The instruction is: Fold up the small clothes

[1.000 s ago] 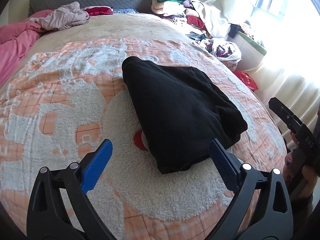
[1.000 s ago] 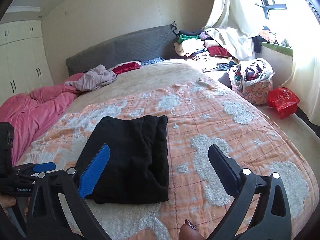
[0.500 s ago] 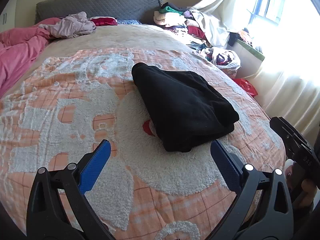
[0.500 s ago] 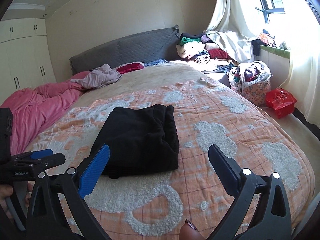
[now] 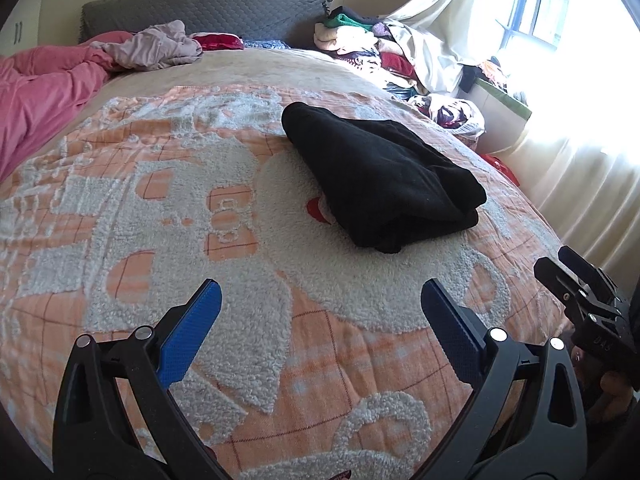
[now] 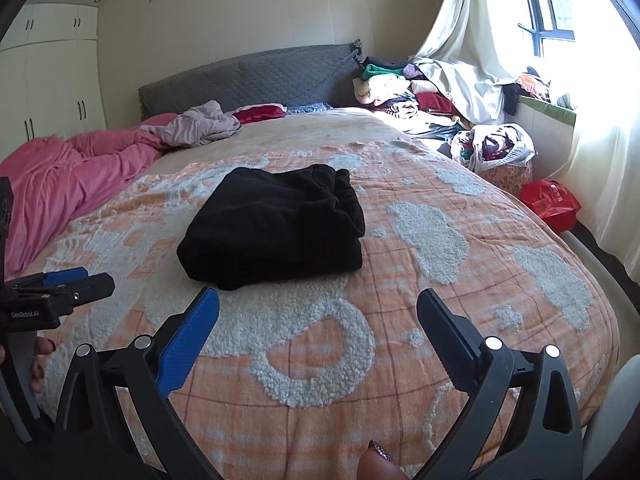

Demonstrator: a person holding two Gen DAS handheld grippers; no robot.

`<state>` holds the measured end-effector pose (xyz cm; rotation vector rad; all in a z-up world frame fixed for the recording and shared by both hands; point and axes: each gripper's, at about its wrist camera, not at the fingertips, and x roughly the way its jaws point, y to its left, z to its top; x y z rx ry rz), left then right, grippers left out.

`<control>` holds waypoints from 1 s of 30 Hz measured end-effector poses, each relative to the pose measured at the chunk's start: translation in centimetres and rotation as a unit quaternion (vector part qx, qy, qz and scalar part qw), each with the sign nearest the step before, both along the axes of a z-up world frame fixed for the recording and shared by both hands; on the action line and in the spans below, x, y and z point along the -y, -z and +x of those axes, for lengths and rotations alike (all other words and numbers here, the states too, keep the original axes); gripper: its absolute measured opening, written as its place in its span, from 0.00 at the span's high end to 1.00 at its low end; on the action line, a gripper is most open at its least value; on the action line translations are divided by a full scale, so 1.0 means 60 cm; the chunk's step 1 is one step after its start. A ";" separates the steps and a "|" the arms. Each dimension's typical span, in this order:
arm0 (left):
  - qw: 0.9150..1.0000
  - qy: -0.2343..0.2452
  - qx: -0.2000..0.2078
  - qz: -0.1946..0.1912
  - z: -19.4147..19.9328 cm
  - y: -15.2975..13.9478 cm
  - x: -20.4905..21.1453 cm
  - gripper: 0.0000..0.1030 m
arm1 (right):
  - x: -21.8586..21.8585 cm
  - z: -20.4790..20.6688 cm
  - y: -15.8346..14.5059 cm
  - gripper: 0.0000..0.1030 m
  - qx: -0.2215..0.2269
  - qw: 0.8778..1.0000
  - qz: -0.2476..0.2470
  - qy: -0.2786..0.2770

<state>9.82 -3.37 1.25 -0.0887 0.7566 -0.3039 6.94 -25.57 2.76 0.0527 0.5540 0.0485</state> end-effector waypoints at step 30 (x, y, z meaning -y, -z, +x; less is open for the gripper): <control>0.999 -0.012 -0.028 0.014 -0.012 0.049 0.003 0.09 | -0.015 0.007 0.067 0.04 -0.043 0.999 0.011 -0.010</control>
